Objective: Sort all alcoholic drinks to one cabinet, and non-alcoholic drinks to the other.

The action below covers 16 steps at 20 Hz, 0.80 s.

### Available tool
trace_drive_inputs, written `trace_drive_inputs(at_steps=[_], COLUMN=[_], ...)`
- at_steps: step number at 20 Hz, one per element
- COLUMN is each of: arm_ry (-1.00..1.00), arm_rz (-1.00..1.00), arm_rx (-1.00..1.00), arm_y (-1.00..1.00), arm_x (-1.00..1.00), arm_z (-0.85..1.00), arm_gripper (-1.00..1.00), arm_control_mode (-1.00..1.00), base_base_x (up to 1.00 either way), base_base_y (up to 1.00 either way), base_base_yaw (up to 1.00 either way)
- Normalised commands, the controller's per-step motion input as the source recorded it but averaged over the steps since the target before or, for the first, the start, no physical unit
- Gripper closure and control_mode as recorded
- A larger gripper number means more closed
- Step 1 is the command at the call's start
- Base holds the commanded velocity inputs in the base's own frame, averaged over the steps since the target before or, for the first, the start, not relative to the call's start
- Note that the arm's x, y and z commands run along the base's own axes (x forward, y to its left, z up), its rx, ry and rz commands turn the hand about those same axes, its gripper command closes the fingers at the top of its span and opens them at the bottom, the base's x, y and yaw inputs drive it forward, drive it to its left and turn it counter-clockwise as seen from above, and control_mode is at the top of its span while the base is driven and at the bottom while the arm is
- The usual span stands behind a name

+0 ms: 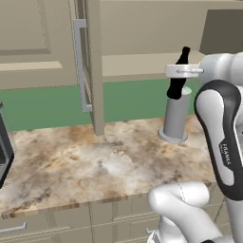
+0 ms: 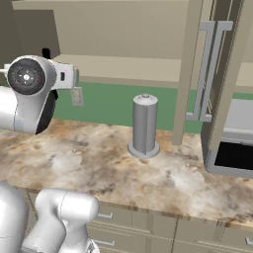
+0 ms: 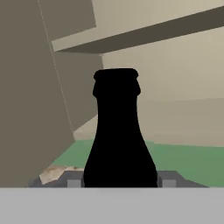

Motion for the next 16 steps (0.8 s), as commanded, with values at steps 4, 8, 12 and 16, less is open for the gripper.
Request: trace_drive_inputs(at_steps=[4, 8, 12, 16], arm_ry=[-0.01, -0.04, -0.08, -0.08], arm_rz=[0.06, 0.10, 0.09, 0.03], arm_rx=[-0.02, 0.00, -0.02, -0.02], arm_y=[0.24, 0.15, 0.17, 0.26], arm_x=[0.54, 0.70, 0.49, 0.36], arm_z=[0.23, 0.06, 0.00, 0.00], arm_gripper=[1.00, 1.00, 1.00, 1.00], arm_control_mode=[-1.00, -1.00, -1.00, -1.00], base_base_x=[0.00, 0.00, 0.00, 0.00], base_base_y=[0.00, 0.00, 0.00, 0.00], base_base_yaw=[0.00, 0.00, 0.00, 0.00])
